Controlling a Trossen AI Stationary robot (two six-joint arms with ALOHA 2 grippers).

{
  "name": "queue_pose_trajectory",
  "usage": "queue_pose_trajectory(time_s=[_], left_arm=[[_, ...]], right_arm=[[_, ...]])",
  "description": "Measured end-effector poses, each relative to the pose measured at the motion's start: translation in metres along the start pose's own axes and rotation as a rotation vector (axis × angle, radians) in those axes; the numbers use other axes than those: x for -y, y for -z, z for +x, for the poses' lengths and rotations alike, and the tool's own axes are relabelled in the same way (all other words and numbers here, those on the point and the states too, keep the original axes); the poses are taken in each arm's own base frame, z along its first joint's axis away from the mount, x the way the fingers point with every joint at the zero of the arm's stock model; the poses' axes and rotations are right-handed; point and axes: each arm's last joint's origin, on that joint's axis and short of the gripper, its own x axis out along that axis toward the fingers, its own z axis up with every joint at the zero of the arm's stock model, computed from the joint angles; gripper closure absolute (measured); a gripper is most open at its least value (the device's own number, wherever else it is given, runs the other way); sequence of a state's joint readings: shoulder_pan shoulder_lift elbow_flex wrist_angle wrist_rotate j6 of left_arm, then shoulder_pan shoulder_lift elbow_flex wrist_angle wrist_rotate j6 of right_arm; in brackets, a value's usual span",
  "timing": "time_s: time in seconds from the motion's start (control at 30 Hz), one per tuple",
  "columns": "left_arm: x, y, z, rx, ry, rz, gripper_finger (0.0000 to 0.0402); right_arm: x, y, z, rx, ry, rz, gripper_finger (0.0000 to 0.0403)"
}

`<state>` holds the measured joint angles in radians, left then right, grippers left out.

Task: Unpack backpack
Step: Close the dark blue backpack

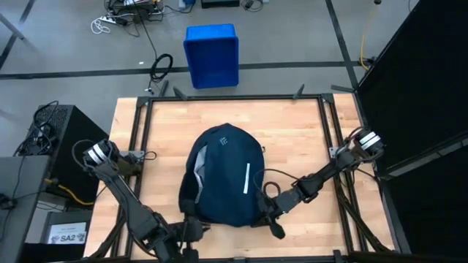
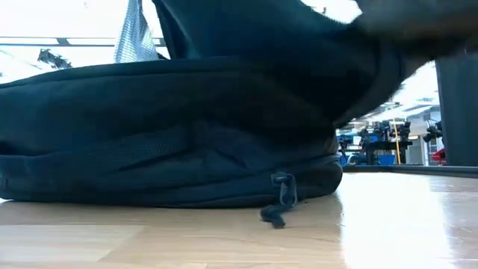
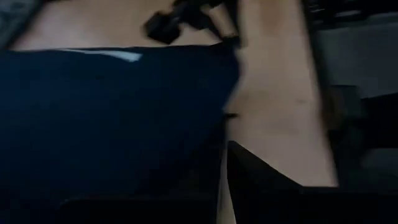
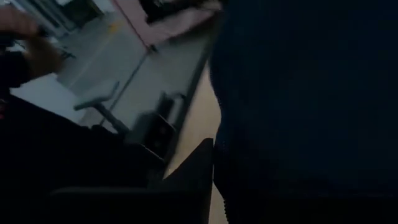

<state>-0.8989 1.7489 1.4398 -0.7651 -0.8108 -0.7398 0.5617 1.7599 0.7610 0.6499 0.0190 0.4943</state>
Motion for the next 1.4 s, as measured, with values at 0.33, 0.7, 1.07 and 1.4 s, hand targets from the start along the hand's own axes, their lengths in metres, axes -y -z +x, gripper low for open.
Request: queue_pose_trajectory(time_s=[0.33, 0.7, 1.07, 1.4], left_arm=[[-0.036, -0.024, -0.036, 0.077, -0.276, 0.066, 0.0402], [-0.069, -0.059, -0.021, 0.114, -0.382, 0.045, 0.0401], [-0.097, -0.077, 0.033, -0.031, -0.251, 0.096, 0.0382], [-0.118, -0.019, 0.048, -0.288, -0.359, 0.027, 0.0382]], right_arm=[[-0.027, -0.034, -0.021, 0.136, -0.071, -0.116, 0.0344], [-0.015, -0.043, -0.022, 0.2, 0.021, -0.159, 0.0312], [-0.017, -0.061, -0.049, 0.223, 0.232, -0.211, 0.0243], [0.009, -0.036, -0.095, 0.067, 0.769, -0.093, 0.0285]])
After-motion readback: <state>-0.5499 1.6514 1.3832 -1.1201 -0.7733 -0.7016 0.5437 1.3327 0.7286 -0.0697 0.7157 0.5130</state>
